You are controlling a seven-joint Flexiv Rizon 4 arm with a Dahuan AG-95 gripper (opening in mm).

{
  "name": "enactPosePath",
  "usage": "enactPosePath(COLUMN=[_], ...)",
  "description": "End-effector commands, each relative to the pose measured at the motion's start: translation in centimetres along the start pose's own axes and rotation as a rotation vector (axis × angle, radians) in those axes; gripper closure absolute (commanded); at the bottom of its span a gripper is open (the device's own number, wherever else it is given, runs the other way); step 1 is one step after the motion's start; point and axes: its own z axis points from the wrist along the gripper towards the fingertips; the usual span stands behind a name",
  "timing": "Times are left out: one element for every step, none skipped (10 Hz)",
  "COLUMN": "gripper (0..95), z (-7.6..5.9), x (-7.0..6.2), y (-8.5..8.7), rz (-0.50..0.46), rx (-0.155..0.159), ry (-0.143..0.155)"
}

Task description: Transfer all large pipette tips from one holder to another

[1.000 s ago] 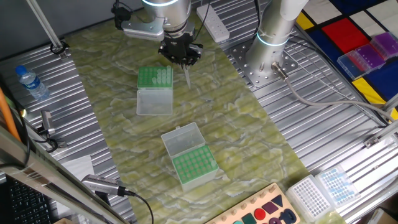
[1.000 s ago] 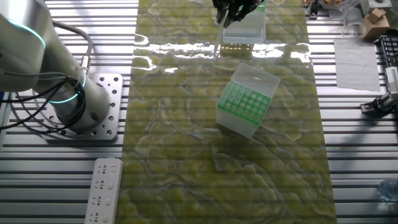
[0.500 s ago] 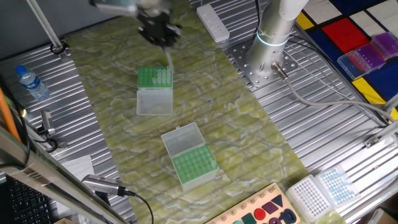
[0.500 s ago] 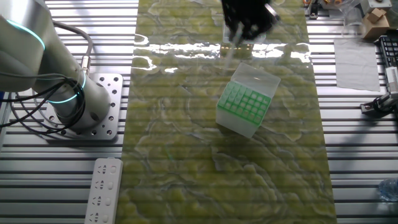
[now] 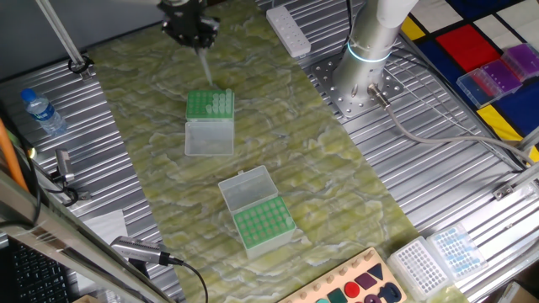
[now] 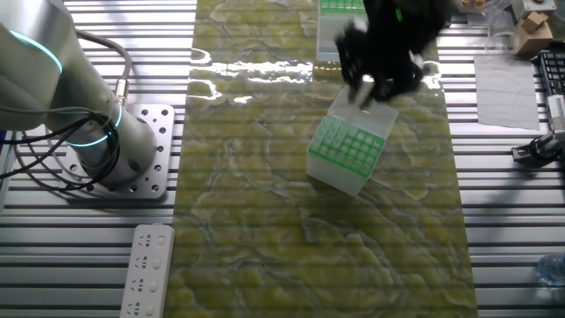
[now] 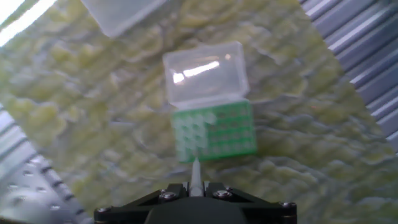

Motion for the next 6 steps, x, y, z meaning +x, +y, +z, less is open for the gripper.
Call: enactPosePath(gripper=[95.0,95.0,95.0,95.0,95.0,95.0], z=[0.5,0.6,0.8,1.1,1.3,1.5], x=[-0.7,-1.3,-2.1,-2.7,-2.8,-2.8], y=[-0.4,-0.2,0.2,0.4,0.4,0.3], rz=[0.042,0.053,0.064,0.066,0.062,0.058], rx=[-0.015,-0.013,-0.010,-0.003,-0.001,0.001], ry=[-0.007,-0.004,-0.002,0.004,0.004,0.001])
